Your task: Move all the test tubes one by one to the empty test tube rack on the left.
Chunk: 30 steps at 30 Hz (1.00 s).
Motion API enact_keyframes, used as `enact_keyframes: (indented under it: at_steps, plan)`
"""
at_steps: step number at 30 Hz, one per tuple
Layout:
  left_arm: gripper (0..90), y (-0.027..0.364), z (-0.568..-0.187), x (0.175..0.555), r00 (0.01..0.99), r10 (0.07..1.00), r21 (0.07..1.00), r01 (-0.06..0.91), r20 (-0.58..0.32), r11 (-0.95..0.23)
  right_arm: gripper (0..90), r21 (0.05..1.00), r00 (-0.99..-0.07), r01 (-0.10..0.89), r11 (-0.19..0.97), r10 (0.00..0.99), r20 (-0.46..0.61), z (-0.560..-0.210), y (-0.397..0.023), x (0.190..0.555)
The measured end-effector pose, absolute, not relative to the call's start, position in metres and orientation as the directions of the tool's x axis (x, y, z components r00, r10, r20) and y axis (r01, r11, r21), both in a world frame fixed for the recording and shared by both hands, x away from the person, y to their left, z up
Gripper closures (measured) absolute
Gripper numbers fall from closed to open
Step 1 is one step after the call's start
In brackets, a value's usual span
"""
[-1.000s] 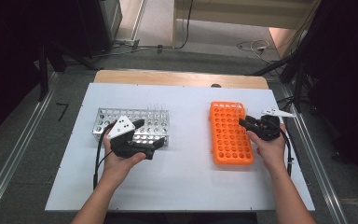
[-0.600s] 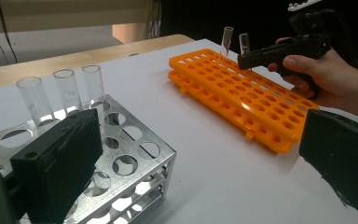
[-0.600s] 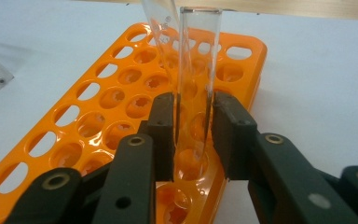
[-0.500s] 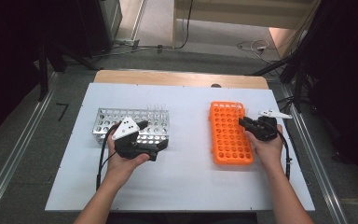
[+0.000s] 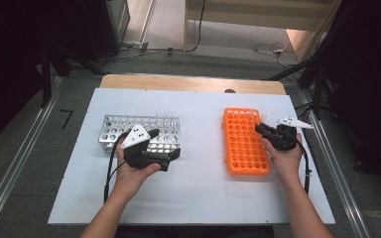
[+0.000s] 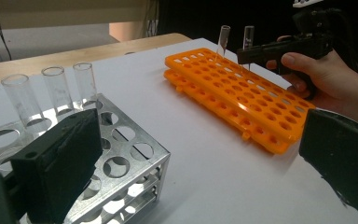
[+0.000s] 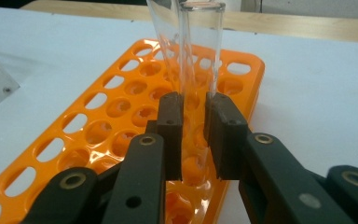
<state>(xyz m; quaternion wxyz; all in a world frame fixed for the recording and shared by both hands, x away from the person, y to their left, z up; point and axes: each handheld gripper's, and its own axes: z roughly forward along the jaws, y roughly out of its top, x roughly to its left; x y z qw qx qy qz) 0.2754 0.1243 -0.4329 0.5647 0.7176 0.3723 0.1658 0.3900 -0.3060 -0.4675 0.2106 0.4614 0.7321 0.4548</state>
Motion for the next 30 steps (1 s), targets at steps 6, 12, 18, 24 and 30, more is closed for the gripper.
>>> enact_keyframes:
  at_steps: [6,12,18,24,30]
  plan:
    - [0.0,0.123,-0.433,0.277,0.669,0.719,0.934,0.348,-0.187,-0.08,73.9,0.883,-0.484,0.449,0.134,0.868,0.115,-0.459,-0.309,0.386]
    - [0.0,0.122,-0.432,0.277,0.672,0.717,0.934,0.347,-0.186,-0.083,73.9,0.902,-0.495,0.409,0.135,0.864,0.095,-0.445,-0.31,0.38]
    - [0.0,0.121,-0.43,0.277,0.673,0.716,0.936,0.342,-0.184,-0.081,73.9,0.917,-0.522,0.378,0.129,0.847,0.096,-0.431,-0.305,0.373]
    - [0.0,0.121,-0.428,0.277,0.674,0.715,0.939,0.337,-0.184,-0.076,73.9,0.92,-0.571,0.36,0.152,0.816,0.089,-0.421,-0.292,0.365]
    - [0.0,0.119,-0.427,0.277,0.68,0.712,0.939,0.333,-0.176,-0.085,73.9,0.919,-0.618,0.352,0.176,0.781,0.087,-0.417,-0.275,0.358]
